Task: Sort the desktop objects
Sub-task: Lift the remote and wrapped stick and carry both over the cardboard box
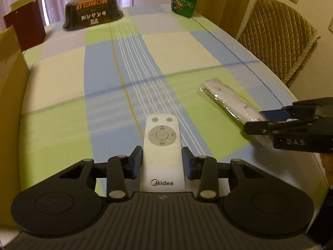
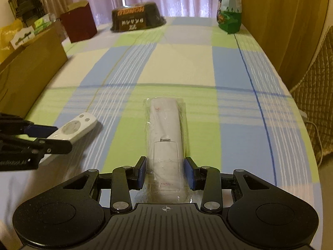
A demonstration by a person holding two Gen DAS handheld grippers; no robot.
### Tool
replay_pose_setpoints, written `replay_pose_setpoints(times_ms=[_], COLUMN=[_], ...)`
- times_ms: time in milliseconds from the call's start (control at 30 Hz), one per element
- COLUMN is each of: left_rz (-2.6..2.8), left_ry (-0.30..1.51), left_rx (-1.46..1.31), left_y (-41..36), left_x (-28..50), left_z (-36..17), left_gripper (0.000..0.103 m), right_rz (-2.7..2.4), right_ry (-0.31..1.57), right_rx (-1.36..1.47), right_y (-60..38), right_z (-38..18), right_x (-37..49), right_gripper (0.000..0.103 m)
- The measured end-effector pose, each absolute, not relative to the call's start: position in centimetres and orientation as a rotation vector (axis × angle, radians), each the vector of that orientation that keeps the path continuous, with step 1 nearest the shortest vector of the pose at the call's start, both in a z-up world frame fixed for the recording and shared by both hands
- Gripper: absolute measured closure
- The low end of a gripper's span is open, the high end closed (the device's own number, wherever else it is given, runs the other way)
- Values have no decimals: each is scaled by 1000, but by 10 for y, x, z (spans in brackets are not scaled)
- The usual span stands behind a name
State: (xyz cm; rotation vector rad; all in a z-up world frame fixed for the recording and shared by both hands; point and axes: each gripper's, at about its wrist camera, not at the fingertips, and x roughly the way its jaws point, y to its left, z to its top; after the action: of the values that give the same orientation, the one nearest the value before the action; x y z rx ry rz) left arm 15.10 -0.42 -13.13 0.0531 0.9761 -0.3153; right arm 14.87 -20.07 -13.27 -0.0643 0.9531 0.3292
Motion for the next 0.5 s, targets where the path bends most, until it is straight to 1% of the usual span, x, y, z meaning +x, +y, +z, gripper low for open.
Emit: replay_pose_setpoints(times_ms=[167,500], left_rz=[-307,-270], left_ry=[985,931], left_rx=[37,22], left_y=[2,21], left_x=[124,97], left_z=[-123,-90], left_gripper=[68,68], right_rz=[339,363], right_ry=[954,899], right_rx=[-63,-84], right_y=[-191,-171], right_z=[-125,-88], right_x=[129,99], right_gripper=[66,66])
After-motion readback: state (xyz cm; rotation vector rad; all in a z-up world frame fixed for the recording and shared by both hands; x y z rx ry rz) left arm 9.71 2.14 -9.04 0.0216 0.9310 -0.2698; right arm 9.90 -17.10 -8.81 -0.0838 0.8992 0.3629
